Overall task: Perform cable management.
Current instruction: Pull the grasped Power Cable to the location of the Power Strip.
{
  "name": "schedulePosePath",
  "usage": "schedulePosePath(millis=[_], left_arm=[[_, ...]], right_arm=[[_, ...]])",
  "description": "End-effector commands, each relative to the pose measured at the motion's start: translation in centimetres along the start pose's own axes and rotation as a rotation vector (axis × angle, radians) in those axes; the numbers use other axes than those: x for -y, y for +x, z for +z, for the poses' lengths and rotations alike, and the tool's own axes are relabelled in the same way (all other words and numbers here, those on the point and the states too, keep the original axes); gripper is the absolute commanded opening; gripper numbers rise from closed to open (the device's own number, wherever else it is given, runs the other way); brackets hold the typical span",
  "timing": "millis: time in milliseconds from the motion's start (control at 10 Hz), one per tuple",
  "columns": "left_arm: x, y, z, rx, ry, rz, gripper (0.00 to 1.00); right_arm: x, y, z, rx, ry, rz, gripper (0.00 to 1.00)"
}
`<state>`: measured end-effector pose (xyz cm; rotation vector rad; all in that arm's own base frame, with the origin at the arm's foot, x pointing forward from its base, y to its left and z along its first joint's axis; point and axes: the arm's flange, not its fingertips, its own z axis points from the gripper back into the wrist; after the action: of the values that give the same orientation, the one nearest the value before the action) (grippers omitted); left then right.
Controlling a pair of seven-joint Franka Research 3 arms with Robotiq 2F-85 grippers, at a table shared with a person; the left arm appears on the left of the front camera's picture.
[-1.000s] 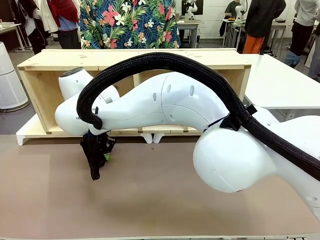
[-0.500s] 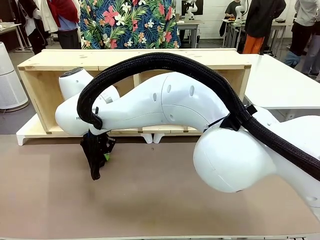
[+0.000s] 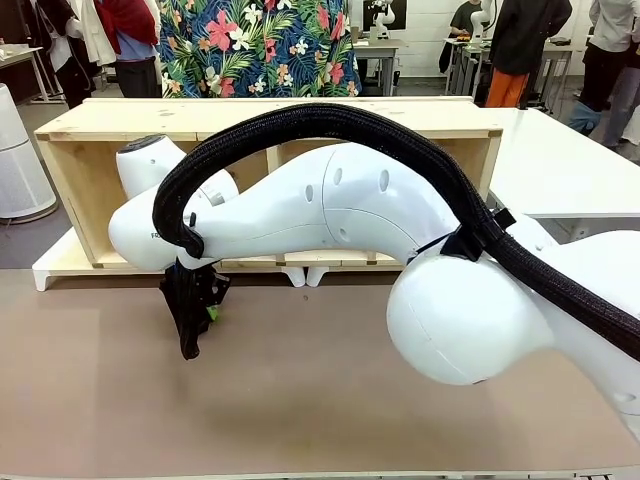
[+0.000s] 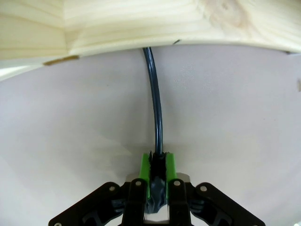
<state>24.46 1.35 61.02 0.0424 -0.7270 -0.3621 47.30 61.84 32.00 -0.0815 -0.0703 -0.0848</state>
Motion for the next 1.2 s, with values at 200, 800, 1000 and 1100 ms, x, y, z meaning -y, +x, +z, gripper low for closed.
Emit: schedulePosePath(millis=[200, 800, 1000, 1100], left_arm=[[0.0, 0.0, 0.0, -0.003, 0.0, 0.001, 1.0], [0.0, 0.0, 0.0, -0.003, 0.0, 0.001, 1.0], [0.0, 0.0, 0.0, -0.003, 0.0, 0.001, 1.0], [0.0, 0.0, 0.0, -0.003, 0.0, 0.001, 1.0]], right_arm=[[1.1, -2.1, 2.8, -0.028, -0.028, 0.035, 0.15], [4.1, -4.4, 4.5, -0.116, -0.109, 0.088, 0.15], [5.0, -5.3, 5.3, -0.12, -0.115, 0.094, 0.15], [5.8, -5.9, 5.8, -0.121, -0.114, 0.094, 0.15]])
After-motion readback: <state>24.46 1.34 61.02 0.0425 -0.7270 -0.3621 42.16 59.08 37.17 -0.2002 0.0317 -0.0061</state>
